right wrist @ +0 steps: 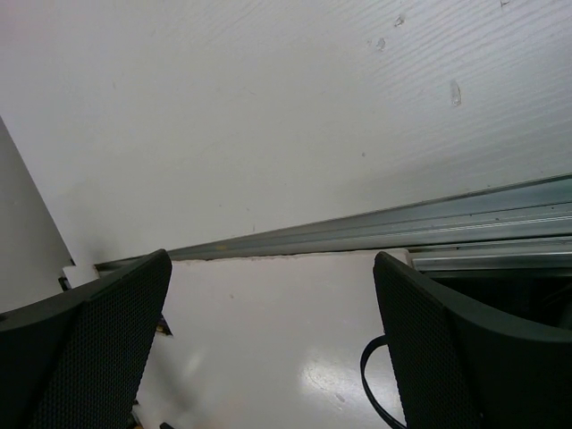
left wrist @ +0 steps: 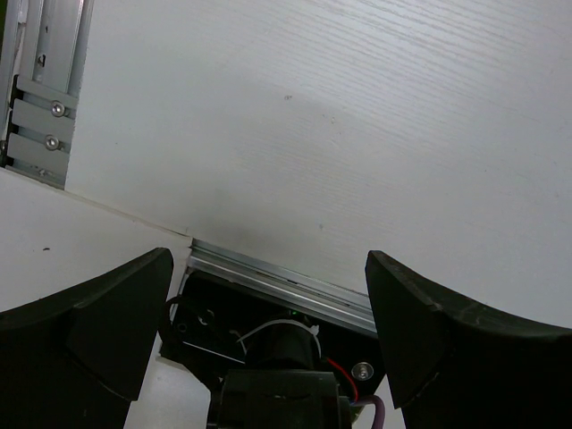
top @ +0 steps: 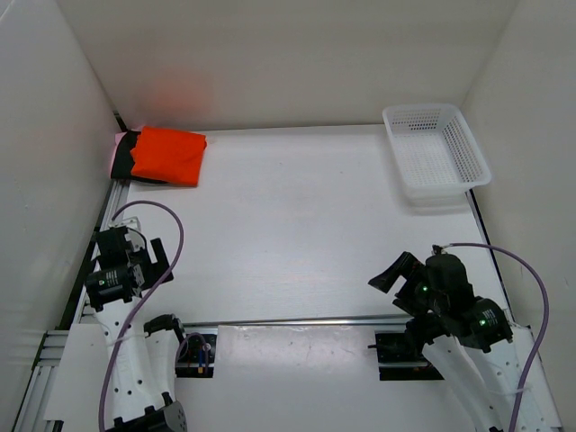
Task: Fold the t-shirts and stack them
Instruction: Put the neatly folded tshirt into the corner of the board with the left arm
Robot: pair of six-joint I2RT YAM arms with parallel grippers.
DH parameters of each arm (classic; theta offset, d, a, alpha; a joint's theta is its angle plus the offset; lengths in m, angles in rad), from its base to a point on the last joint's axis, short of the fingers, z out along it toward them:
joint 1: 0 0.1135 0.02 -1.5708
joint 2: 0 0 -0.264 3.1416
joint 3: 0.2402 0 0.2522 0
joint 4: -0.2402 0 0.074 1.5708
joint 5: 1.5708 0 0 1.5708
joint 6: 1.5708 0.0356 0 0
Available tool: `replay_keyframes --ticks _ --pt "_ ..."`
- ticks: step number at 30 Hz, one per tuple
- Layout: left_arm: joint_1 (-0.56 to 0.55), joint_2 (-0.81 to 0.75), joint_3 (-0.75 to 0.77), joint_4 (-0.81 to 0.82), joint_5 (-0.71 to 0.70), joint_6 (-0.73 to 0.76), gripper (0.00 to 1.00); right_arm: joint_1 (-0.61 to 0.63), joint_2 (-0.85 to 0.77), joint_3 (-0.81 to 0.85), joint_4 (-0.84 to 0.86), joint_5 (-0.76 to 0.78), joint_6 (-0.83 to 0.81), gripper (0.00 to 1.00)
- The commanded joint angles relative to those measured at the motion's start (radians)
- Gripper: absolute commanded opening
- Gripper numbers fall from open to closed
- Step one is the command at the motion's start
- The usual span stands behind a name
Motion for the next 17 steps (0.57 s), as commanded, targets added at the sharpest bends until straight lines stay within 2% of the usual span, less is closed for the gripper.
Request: replay_keyframes --ticks 1,17 --pt "0.000 -0.014 0.000 -0.014 0.022 0.000 1.00 0.003 -0.007 0.007 -0.069 -0.001 0.018 0.97" --pt "0.000 -0.032 -0.018 -0.014 0.065 0.000 1.00 0.003 -0.260 -0.087 -0.198 0.025 0.091 1.00"
